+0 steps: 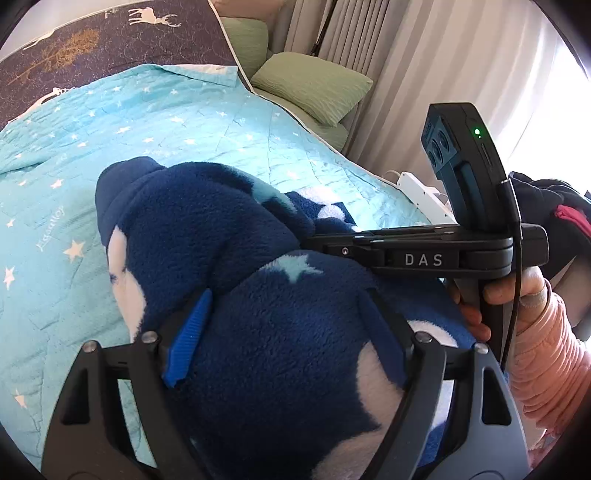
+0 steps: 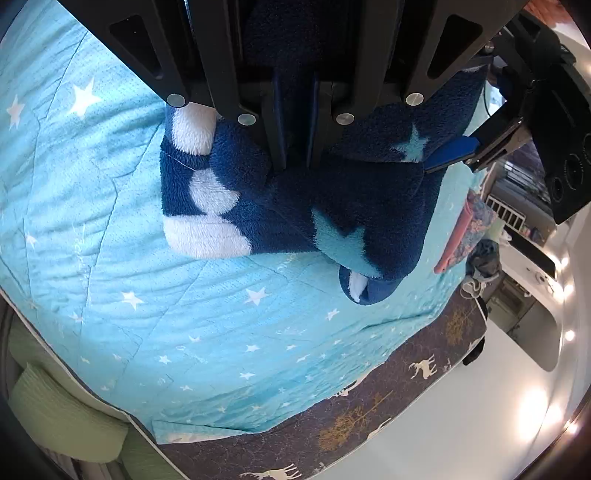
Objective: Fold small clothes
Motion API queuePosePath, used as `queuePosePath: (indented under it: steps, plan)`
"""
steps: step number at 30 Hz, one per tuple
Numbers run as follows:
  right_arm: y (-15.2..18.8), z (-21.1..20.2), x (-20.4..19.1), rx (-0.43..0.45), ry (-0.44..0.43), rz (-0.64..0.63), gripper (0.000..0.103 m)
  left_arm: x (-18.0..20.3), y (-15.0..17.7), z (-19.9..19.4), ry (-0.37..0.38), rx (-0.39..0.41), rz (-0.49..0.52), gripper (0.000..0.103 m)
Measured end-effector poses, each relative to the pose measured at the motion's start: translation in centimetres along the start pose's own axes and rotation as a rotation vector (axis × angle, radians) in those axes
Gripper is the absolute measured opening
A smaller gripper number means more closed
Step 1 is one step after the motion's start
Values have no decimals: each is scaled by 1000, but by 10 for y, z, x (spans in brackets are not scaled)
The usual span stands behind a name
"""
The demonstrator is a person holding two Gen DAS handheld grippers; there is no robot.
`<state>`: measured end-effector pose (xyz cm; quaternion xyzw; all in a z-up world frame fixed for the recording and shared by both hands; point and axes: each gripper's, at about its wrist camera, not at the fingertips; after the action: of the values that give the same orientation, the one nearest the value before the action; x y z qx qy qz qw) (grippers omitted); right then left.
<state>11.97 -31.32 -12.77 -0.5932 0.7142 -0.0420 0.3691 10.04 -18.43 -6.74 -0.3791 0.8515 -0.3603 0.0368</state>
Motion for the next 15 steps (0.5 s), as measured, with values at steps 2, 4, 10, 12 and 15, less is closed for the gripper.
queuePosePath:
  steps: [2,4,10,12,15]
  plan:
    - [1,-2,1,4,-5,2,9,-1,-2,-1,-3,2,3,81]
    - [1,-2,0,10,-5,0,9,2,-3,-2,-11,3,15,81]
    - [-1,-48,-24,116,38,-66,14,4,-15,-46,-44,70,33,81]
    - [-2,-73,-38,173,42,-118,17,-3,-24,-58,-87,113,40,81]
    - [-11,-87,-51,202,32,-138,19,-24,-40,-55,-65,113,-23,81]
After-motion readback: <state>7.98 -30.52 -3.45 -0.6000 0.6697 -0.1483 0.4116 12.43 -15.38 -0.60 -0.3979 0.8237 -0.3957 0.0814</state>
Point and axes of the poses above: each gripper's, at about its wrist camera, not at the fingertips, and z roughly the way its jaws point, x to its right, y to its underside, and after that the axes turned 1 degree about -y, right-handed
